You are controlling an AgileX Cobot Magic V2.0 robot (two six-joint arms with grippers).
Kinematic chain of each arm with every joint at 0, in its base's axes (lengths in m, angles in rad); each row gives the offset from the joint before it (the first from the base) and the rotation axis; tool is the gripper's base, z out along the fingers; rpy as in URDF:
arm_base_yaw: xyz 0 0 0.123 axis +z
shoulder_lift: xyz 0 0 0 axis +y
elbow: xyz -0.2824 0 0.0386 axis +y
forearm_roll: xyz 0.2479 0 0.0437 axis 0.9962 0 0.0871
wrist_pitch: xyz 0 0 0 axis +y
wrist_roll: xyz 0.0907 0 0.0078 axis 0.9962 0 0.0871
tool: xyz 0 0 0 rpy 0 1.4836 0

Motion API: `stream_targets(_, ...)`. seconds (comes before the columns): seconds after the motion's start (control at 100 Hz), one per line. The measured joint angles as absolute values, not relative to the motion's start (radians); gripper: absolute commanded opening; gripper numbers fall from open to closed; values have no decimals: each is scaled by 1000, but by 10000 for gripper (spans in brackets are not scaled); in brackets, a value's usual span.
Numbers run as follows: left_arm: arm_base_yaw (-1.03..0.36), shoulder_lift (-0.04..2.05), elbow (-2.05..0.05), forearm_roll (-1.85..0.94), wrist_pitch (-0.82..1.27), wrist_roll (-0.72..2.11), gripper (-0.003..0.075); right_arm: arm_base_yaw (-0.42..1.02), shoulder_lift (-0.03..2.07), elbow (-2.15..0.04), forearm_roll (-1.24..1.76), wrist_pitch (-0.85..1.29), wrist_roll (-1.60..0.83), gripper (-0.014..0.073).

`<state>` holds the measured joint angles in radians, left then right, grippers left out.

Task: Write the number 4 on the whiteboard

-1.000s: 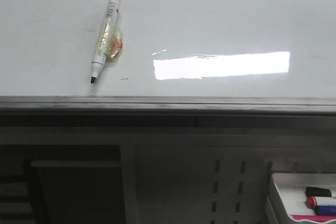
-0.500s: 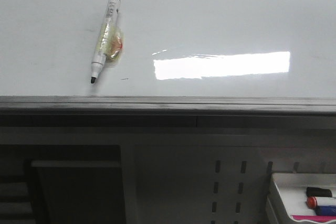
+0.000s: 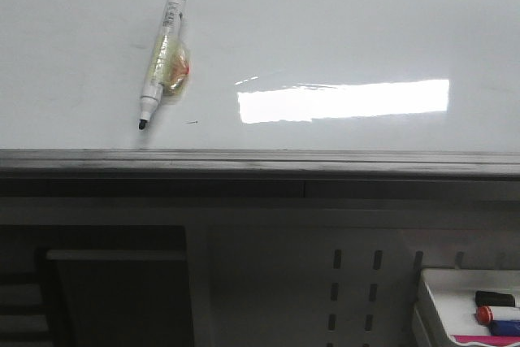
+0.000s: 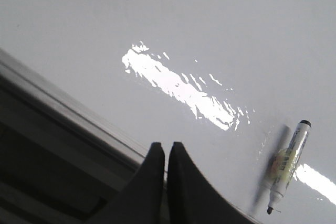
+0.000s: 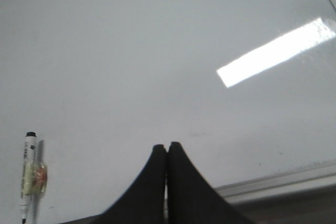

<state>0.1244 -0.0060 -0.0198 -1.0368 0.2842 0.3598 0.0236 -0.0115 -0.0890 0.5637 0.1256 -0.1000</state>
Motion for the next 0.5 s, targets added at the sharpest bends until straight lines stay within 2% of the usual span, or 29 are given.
stream_targets(0.27,107,103,-202,-1029,355,603,-20,24,-12,-205,526,295,-207,-45)
stream_targets(0.5,-93,202,-330,-837,415,694,-20,35,-12,-228,519,365,-254,-43)
